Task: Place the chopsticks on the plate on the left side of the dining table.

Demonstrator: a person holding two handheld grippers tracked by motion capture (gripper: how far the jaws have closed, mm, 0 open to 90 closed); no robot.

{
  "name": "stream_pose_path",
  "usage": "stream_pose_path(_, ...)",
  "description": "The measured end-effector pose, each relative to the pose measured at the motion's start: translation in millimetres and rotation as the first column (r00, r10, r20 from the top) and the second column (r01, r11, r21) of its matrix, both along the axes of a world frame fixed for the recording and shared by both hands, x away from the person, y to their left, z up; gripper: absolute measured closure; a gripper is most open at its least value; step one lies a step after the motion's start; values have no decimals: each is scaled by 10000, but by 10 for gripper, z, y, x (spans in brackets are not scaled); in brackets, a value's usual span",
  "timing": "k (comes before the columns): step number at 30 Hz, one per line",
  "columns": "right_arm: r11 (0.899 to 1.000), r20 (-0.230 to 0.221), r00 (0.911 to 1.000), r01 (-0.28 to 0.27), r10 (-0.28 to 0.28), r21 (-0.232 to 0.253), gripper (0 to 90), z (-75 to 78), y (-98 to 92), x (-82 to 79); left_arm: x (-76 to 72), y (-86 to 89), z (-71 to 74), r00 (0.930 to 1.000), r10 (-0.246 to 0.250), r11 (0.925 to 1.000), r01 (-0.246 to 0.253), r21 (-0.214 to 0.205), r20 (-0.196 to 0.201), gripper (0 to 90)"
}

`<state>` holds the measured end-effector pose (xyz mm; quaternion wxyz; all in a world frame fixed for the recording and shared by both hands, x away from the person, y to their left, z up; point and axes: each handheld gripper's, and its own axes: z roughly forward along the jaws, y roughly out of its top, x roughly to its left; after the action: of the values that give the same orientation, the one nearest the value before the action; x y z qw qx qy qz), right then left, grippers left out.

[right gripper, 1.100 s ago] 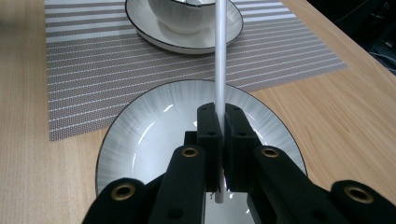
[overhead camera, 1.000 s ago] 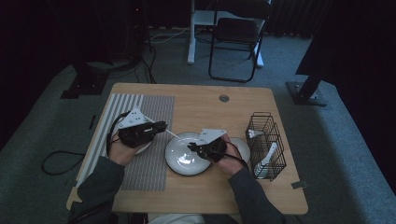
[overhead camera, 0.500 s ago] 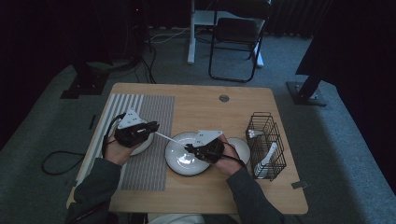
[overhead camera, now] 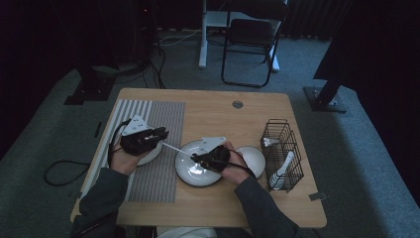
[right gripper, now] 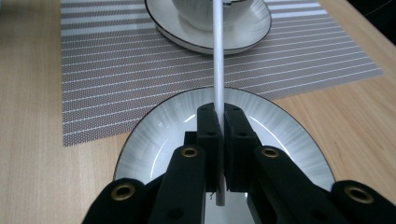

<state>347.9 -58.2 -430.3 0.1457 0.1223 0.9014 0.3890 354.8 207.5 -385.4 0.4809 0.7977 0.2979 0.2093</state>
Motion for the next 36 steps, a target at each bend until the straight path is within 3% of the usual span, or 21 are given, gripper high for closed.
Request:
stream_pose_path(9,9989,-243,9991,-342,335,-305,868,-68,262,61,-13,69,132,9995,-9,9997,18,-261,321,711)
stream_pose_path(18,9947,-291,9967,-776,757,-679,868,-82,537,104,-17,134,194,9987,85,9997,-73,-239,501,683)
stream_pose_path(25,9886,-407,9926,-1178,1144,-941,868,-134,755,131,-18,181,266,9977,174,9995,-157,-272,663,680)
stream_pose_path(28,9815,-462,9888,-1463,1416,-1234,868,-218,917,158,-24,207,297,9971,196,9994,-176,-282,736,677)
stream_pose_path(36,9746,-757,9840,-1707,1611,-1451,867,-330,1148,246,-33,264,312,9965,324,9987,-294,-406,765,674)
